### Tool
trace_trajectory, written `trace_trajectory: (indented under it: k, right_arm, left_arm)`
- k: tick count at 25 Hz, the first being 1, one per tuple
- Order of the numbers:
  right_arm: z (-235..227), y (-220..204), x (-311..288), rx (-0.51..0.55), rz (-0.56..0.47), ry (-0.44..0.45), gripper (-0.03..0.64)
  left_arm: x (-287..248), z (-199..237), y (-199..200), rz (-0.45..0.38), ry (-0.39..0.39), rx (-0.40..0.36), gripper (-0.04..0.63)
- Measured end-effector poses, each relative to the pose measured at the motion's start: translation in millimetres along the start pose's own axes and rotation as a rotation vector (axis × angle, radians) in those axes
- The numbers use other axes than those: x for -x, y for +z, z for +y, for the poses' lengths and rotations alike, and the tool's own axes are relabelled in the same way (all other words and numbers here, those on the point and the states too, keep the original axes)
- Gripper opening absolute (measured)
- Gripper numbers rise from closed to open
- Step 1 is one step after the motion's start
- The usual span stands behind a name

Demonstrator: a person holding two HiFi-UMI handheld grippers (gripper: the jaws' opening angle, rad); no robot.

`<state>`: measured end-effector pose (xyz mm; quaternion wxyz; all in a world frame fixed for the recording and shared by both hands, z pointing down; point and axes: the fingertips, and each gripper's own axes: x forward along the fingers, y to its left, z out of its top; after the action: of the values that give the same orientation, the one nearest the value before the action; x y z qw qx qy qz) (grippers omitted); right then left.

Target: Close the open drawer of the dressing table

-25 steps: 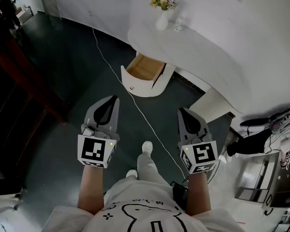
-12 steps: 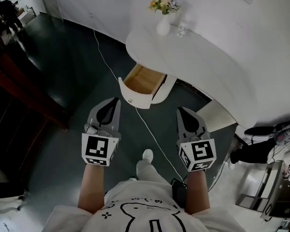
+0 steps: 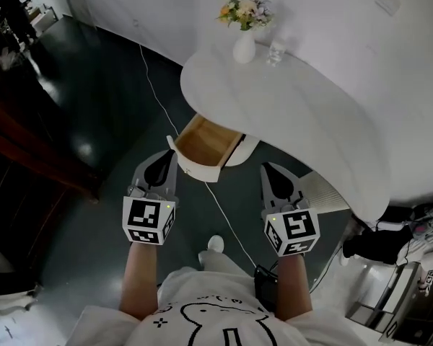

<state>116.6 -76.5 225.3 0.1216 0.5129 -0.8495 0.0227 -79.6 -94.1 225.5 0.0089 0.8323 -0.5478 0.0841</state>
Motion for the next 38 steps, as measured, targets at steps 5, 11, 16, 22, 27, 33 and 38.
trace_trajectory:
  k: [5,11,16,22,27,33,38]
  right_arm:
    - [-16.1,-23.9,-28.3,-0.018,0.059,0.036,-0.003]
    - [-21.7,-66.3,-62.0,-0.059,0.15,0.075,-0.003]
    - [-14.9,-99.1,-87.3,-0.11,0.204,0.065,-0.003]
    - [-16.5,-122.7,-111.9,-0.122,0.224,0.002,-0.003]
    - [-11.8,-145.4,-123.6,-0.142,0.225,-0.024,-0.003]
    - [-7.9,-184.2,-129.1,-0.172,0.245,-0.034,-0.003]
    - [-1.1,-225.2,-135.6,-0.191,0.27,-0.039,-0.003]
  left_arm:
    - [-35.3,9.3,-24.0,0.027,0.005,0.077,0.017]
    - [-61.7,23.0,-60.6,0.076,0.02,0.11,0.017]
    - [-78.7,34.2,-95.2,0.114,0.006,0.113,0.017]
    - [-99.7,47.7,-126.3,0.131,-0.027,0.12,0.017]
    - [-101.9,49.1,-156.5,0.132,-0.06,0.122,0.017]
    - [-107.3,40.7,-192.7,0.127,-0.08,0.124,0.017]
    - [-112.5,33.5,-227.6,0.139,-0.104,0.122,0.017]
